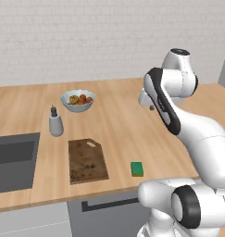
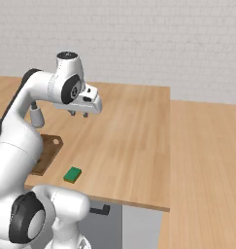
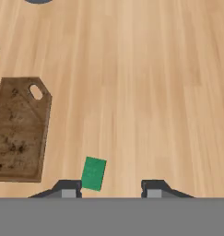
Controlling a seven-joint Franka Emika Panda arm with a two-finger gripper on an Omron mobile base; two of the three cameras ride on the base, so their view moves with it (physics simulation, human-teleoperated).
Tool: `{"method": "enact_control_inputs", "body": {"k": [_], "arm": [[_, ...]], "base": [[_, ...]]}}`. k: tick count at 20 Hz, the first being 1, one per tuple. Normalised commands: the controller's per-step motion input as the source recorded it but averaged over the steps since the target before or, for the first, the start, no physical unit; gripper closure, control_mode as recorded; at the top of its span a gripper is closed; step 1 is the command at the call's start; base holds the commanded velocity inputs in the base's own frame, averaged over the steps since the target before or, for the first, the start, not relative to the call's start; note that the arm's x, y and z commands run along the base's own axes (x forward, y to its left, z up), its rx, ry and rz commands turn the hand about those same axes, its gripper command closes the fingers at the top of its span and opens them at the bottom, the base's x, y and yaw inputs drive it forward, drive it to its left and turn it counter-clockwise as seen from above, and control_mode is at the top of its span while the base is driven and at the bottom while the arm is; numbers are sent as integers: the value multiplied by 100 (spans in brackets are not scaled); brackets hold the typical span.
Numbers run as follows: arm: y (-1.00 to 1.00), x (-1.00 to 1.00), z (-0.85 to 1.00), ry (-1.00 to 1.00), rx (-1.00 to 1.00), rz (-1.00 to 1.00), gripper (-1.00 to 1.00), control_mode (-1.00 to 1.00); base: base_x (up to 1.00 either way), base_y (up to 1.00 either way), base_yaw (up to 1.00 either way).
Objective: Pick up the sponge from the counter and clean the cutting board by briefly scrubbing or pressing down on the cutting board. Once finished, release the sponge.
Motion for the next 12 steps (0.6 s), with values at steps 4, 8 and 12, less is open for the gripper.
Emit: {"method": "enact_control_inputs", "body": {"k": [4,8,12], "arm": [[17,-3,-14,0,-2,-1,-100,-100],[42,-14,-67,0,-9,-8,-100,-100],[33,-51,-88,0,3,-18,-100,-100]], "base": [[0,0,0],[0,0,0],[0,0,0]]}}
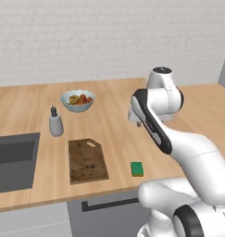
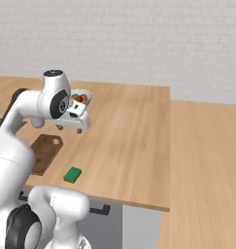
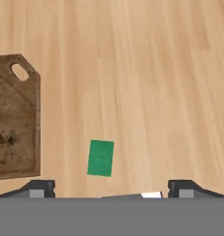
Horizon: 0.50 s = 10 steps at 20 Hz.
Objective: Pick up the sponge from the counter and clean the cutting board by briefly scrubbing or pressing down on the cutting board. Once finished, release the sponge.
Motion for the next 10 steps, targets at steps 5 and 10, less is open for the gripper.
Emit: {"method": "enact_control_inputs", "body": {"k": [5,10], "arm": [[7,-24,-76,0,19,-21,-100,-100],[0,0,-52,0,19,-11,-100,-100]], "base": [[0,0,0],[0,0,0]]}}
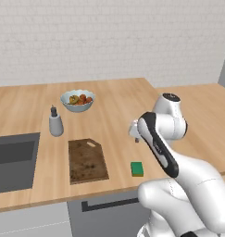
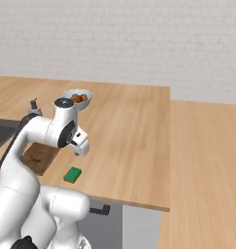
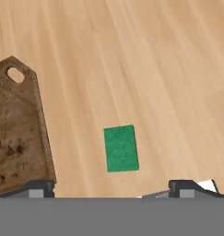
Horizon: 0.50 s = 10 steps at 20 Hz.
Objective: Pick up the sponge from the counter and clean the cutting board by briefly scrubbing or pressing down on the cutting board. Once finished, release the sponge.
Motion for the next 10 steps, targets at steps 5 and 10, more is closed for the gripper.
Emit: {"method": "enact_control_inputs", "body": {"k": [5,10], "arm": [[0,2,-41,0,2,-6,-100,-100],[5,10,-44,2,-11,0,-100,-100]], "base": [[0,0,0],[0,0,0]]}}
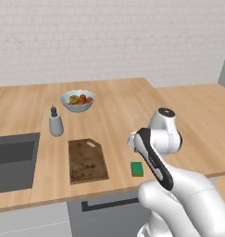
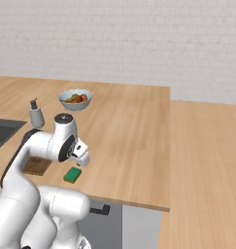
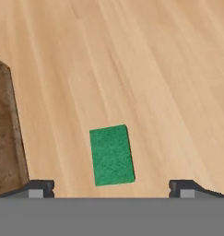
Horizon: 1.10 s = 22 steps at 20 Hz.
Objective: Pick up the sponge from the counter and clean the cutting board by briefly scrubbing or pressing down on the cutting board. Once finished, release the sponge.
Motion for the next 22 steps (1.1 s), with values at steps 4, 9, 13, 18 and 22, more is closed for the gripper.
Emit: {"method": "enact_control_inputs", "body": {"k": [4,9,13,18,22], "arm": [[13,17,-48,9,-7,-1,-100,-100],[15,17,-29,13,0,1,-100,-100],[5,6,-16,8,0,3,-100,-100],[0,0,-15,3,-1,4,-100,-100],[0,0,-16,2,-4,9,-100,-100]], "base": [[0,0,0],[0,0,0],[0,0,0],[0,0,0],[0,0,0]]}}
